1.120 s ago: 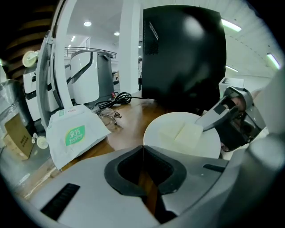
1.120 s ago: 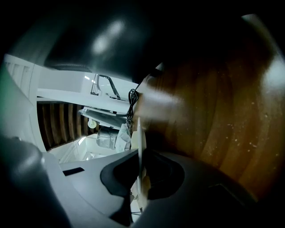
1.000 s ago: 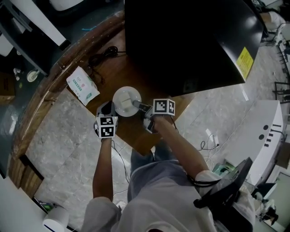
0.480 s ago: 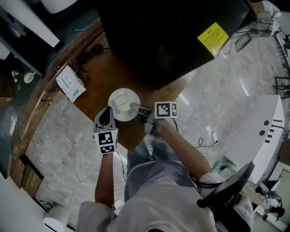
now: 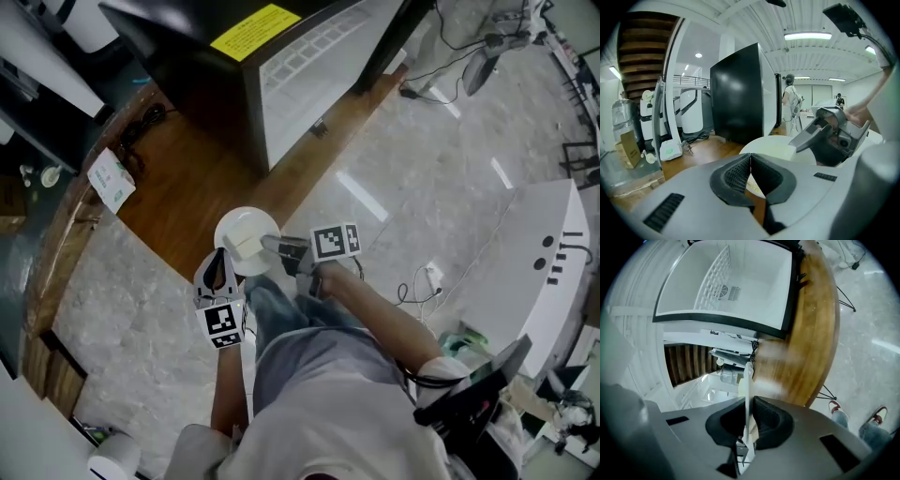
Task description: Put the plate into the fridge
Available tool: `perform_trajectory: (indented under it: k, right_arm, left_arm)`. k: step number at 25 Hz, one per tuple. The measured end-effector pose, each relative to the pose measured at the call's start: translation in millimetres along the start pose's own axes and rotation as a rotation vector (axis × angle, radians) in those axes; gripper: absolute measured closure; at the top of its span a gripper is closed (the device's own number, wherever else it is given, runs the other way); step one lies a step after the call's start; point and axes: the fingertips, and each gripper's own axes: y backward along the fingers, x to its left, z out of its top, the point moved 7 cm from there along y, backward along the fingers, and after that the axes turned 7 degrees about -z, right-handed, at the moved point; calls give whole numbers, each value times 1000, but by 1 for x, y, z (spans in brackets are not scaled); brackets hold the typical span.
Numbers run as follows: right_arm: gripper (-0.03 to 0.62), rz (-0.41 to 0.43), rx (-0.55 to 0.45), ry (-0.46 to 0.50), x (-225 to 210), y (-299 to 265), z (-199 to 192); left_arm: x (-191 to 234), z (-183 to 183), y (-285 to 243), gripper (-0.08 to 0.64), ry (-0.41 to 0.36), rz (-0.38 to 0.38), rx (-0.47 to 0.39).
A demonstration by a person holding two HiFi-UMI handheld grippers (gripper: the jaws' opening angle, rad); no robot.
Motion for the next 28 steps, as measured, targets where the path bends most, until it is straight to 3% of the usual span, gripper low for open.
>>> perform_trajectory:
  k: [7, 10, 15, 21, 28]
  right_arm:
    - [561, 6, -56, 32, -18, 126, -12]
    - [561, -8, -77, 51, -17, 171, -12]
    - [561, -33, -178, 39, -25, 266, 14]
    - [561, -64, -266, 49, -13, 315, 45]
    - [561, -67, -301, 53, -26, 347, 148]
  left_arm:
    - [-124, 31, -2, 541, -57, -41, -51]
    - [-169, 46, -8, 541, -40, -69, -51]
    - [-250, 92, -44, 541, -70, -150, -47]
    - [-282, 143, -80, 541, -106, -187, -85]
    - [-295, 197, -169, 540, -128, -151, -135]
